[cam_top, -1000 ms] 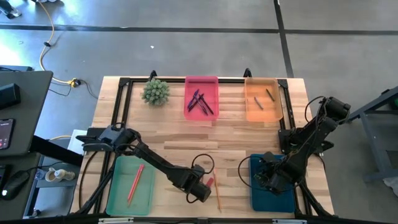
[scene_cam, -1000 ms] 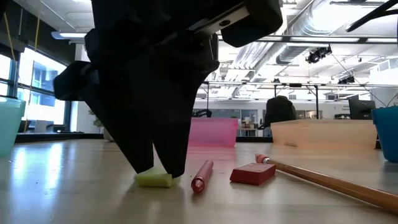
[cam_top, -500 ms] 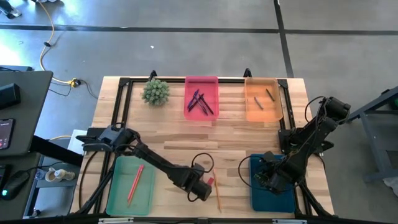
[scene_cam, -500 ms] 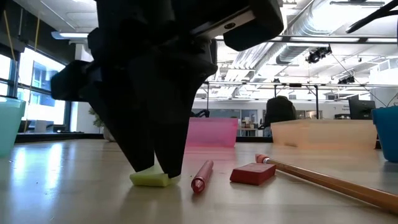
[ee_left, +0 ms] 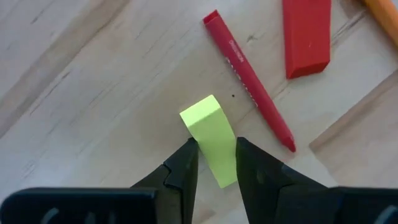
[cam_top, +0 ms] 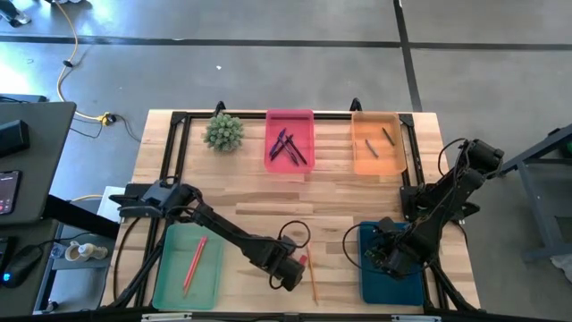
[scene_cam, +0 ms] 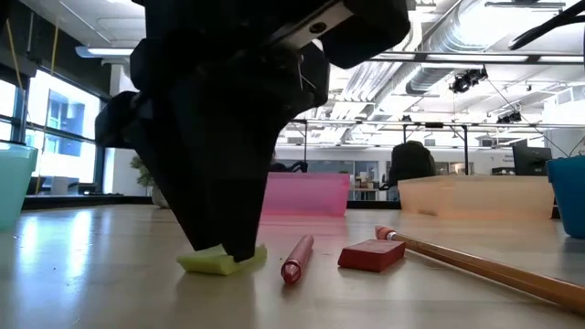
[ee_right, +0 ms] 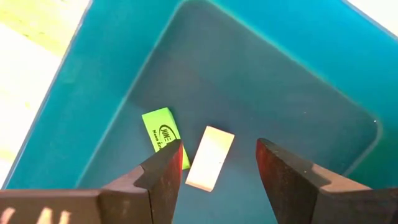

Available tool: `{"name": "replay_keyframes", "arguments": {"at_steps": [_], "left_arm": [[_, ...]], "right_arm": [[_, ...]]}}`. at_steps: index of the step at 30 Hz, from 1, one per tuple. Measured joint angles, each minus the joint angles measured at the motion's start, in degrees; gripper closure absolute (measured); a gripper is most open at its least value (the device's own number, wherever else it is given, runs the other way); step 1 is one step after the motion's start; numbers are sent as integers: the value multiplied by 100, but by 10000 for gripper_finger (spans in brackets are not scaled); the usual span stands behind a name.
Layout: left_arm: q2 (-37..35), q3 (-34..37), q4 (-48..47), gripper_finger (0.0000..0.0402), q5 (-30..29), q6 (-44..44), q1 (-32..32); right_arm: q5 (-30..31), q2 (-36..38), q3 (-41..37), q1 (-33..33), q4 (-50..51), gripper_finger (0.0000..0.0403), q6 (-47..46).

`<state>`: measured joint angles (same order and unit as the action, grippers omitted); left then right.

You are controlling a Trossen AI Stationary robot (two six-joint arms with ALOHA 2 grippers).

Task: Sort crayons/erasers/pens/pencils in bins
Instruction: Put the light green eraser into the blue bin

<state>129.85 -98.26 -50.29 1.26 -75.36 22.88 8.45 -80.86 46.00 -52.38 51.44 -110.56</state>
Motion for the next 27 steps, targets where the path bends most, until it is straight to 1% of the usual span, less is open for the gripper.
{"name": "replay_keyframes", "arguments": {"at_steps": [5,13,18,21,27], "left_arm": [[-93,-69,-309,315,53,79,-28],[-41,-104,-296,315,-66,74,-14],[-20,-111,-240,315,-67,-227,-16],[-17,-109,-196,315,-200,-390,-16],[-13,-109,-188,314,-366,-397,-16]], "right_arm": [[0,0,0,0,-8,206,0],[50,0,0,0,-2,206,0],[176,0,1,2,-2,206,2],[237,0,0,2,0,206,0],[249,0,0,2,2,206,0]]}}
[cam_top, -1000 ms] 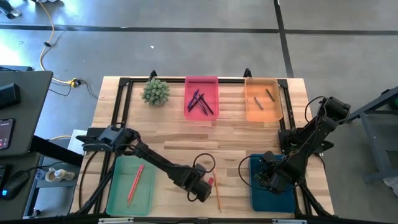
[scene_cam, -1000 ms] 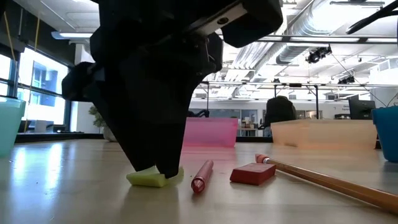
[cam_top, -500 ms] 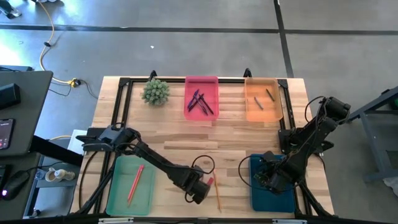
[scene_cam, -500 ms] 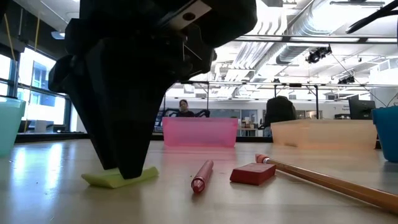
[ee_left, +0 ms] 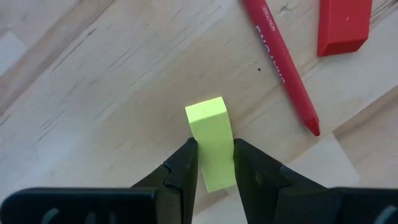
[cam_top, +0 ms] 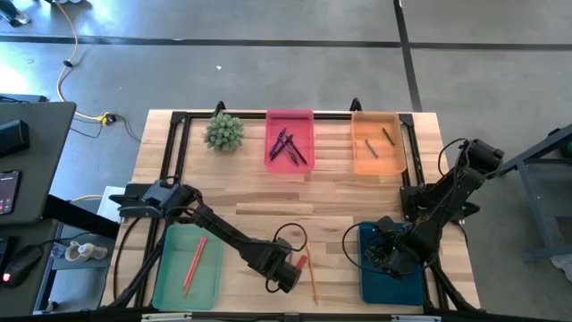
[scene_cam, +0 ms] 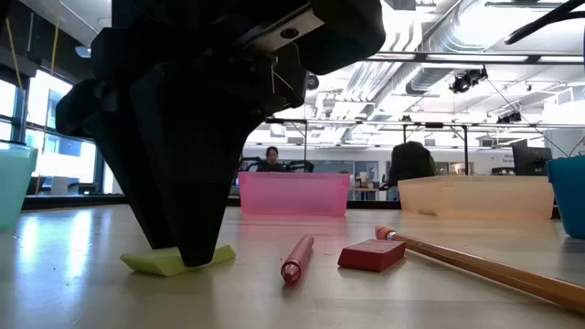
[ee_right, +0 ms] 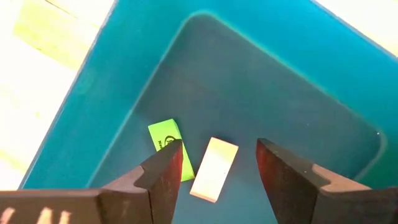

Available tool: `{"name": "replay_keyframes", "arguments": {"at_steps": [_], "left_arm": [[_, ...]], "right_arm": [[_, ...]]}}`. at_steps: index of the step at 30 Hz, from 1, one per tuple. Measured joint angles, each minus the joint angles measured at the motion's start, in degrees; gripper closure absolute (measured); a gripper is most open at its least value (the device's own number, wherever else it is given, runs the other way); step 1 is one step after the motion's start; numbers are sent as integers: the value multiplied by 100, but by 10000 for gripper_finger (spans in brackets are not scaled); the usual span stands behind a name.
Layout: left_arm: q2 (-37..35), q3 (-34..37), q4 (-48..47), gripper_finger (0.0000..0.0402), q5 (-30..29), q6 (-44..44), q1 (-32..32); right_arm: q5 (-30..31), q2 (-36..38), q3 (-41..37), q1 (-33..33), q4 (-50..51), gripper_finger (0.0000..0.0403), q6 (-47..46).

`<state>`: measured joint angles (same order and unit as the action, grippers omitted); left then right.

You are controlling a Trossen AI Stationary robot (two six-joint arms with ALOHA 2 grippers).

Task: Sort crayons/erasers/pens/pencils in bins
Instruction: Put the light green eraser into the blue bin

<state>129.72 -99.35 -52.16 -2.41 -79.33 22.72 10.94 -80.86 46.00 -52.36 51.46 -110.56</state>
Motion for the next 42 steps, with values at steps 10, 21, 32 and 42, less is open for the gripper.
{"name": "replay_keyframes", "arguments": {"at_steps": [10,21,32,42], "left_arm": [[257,-66,-273,325,-215,638,9],[299,-288,-292,346,-211,1068,4],[312,-627,-649,348,21,1834,-52],[117,-629,-603,349,119,2299,-121]], "right_arm": [[9,0,0,-2,37,206,0],[11,0,2,0,33,206,0],[188,384,9,-2,11,206,153],[1028,1309,9,0,15,206,736]]}}
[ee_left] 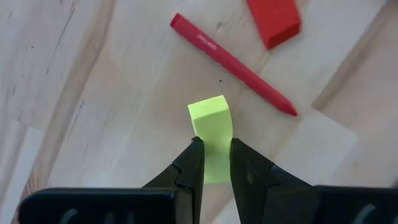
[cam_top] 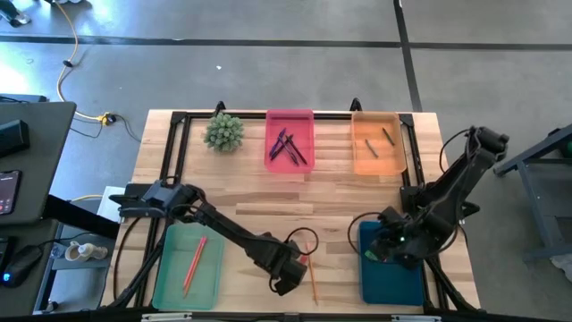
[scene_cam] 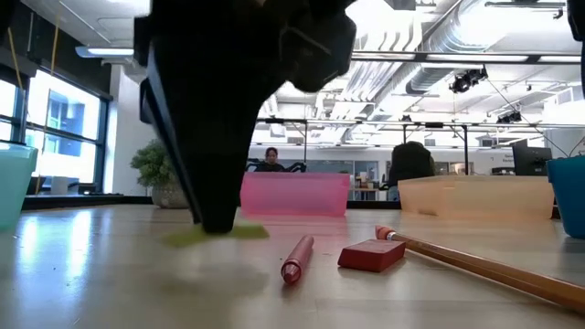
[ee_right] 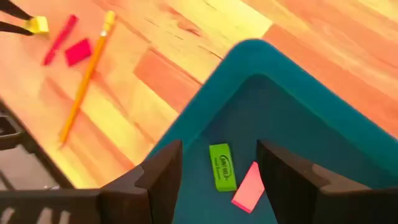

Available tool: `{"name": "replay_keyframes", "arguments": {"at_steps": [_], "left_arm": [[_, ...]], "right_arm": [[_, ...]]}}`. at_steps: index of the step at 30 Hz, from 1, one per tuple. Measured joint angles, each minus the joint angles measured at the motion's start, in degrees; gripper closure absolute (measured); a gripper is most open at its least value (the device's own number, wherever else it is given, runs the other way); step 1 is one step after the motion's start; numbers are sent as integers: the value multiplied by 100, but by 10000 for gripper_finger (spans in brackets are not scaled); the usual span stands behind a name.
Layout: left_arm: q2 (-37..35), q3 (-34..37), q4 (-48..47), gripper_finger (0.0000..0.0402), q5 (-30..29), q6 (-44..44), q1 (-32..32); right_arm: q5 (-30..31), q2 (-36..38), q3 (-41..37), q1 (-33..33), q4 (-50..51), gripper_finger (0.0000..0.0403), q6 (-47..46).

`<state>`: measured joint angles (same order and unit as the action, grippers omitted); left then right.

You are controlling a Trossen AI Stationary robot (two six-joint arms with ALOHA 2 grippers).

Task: Sort crayons/erasers/pens/pencils in bins
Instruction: Put the light green eraser into the blue bin

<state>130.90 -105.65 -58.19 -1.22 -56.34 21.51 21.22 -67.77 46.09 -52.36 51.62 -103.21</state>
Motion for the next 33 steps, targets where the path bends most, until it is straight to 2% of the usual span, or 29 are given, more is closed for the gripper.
{"name": "replay_keyframes", "arguments": {"at_steps": [12,20,25,33], "left_arm": [[-304,-11,-26,350,54,175,-169],[-548,-17,76,378,-166,210,-213],[-619,-20,251,399,-265,211,-243],[-615,-20,239,401,-223,536,-244]], "right_arm": [[95,287,0,0,-43,206,320],[152,287,0,14,-946,206,933],[396,284,0,89,-1543,206,1221],[420,284,0,237,-1696,206,1374]]}}
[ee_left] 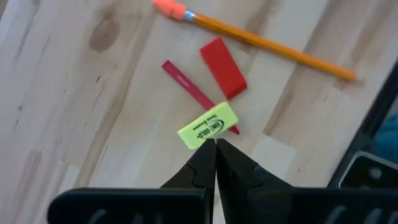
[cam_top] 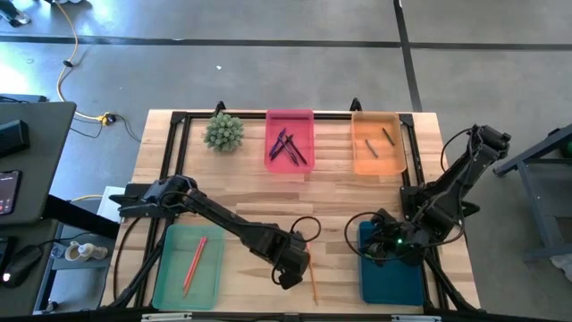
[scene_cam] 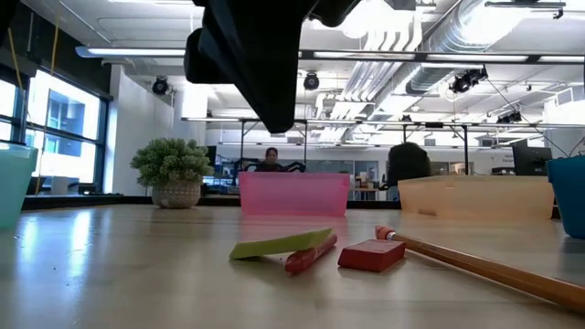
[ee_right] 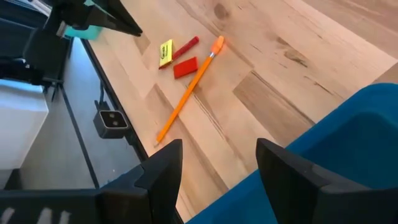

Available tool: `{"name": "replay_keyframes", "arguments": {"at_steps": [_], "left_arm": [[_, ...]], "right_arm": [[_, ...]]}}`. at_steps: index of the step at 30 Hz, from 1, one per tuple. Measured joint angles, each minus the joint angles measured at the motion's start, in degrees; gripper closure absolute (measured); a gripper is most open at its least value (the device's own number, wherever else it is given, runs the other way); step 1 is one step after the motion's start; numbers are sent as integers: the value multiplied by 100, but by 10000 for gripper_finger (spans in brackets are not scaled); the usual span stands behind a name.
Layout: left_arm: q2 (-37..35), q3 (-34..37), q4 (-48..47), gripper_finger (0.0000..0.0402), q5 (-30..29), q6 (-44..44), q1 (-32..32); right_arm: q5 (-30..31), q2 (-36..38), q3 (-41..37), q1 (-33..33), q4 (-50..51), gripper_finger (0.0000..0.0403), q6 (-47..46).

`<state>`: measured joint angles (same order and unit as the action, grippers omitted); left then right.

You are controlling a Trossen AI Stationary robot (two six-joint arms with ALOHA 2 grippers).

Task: Sort crayons/erasers/pens/pencils in bins
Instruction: Put the light green eraser into the blue bin

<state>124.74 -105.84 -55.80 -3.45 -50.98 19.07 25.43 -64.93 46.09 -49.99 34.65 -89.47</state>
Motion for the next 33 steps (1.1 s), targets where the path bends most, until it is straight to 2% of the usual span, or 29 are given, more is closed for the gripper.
{"name": "replay_keyframes", "arguments": {"at_steps": [5,11,17,20,23,27,33], "left_arm": [[1,0,-10,393,228,320,2],[1,0,-10,347,592,794,7],[37,21,218,285,403,2461,194],[68,155,553,265,184,2957,321],[68,267,914,258,20,3108,359],[68,297,864,257,-155,3101,259],[66,295,865,257,-16,3167,85]], "right_arm": [[-16,0,0,14,22,206,149],[-17,0,0,14,25,206,154],[-17,0,0,14,77,206,254],[-19,-2,0,14,87,206,254],[-19,-2,0,14,92,206,254],[94,-2,0,14,94,206,254],[112,-4,0,14,103,206,254]]}}
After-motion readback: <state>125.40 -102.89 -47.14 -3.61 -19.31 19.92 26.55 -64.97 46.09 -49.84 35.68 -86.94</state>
